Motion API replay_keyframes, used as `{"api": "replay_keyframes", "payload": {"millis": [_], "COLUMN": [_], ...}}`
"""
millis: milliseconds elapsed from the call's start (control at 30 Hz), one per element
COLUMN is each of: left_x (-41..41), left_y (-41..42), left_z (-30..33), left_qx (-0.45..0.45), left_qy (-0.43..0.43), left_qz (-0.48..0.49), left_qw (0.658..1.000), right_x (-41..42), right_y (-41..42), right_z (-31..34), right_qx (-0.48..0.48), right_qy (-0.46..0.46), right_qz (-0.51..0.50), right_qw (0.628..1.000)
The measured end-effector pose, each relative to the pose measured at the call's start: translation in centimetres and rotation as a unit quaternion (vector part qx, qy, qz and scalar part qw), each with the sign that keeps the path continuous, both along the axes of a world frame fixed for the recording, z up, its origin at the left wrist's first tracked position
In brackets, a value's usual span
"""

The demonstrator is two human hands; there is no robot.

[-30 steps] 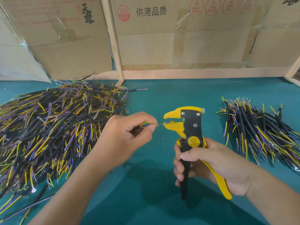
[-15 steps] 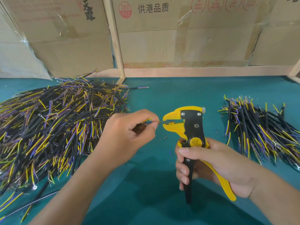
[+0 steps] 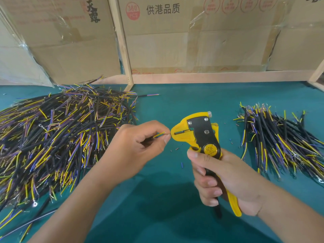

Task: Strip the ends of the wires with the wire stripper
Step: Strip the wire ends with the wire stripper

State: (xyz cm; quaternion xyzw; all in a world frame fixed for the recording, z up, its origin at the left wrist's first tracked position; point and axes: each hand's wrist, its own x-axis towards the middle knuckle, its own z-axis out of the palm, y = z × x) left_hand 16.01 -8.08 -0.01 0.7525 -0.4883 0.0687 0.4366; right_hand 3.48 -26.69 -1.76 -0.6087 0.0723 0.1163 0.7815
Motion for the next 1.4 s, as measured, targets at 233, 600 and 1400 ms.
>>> {"api": "replay_keyframes", "payload": {"millis": [233, 600, 1400], "left_x": [0.6, 0.8, 3.3], "left_y": [0.6, 1.1, 1.6], "left_z": [-0.3, 0.3, -0.7], "left_qx": [0.021, 0.024, -0.085], "left_qy": [0.032, 0.061, 0.153], "left_qz": [-0.018, -0.027, 0.035], "left_qw": [0.999, 0.997, 0.984], "right_x": [-0.1, 0.2, 1.2], "right_y": [-0.1, -0.5, -1.7], "right_z": [0.0, 0.3, -1.5], "right_qx": [-0.027, -0.117, 0.144], "right_qy": [0.005, -0.067, 0.032], "right_qz": [-0.029, -0.067, -0.003], "right_qw": [0.999, 0.989, 0.989]}}
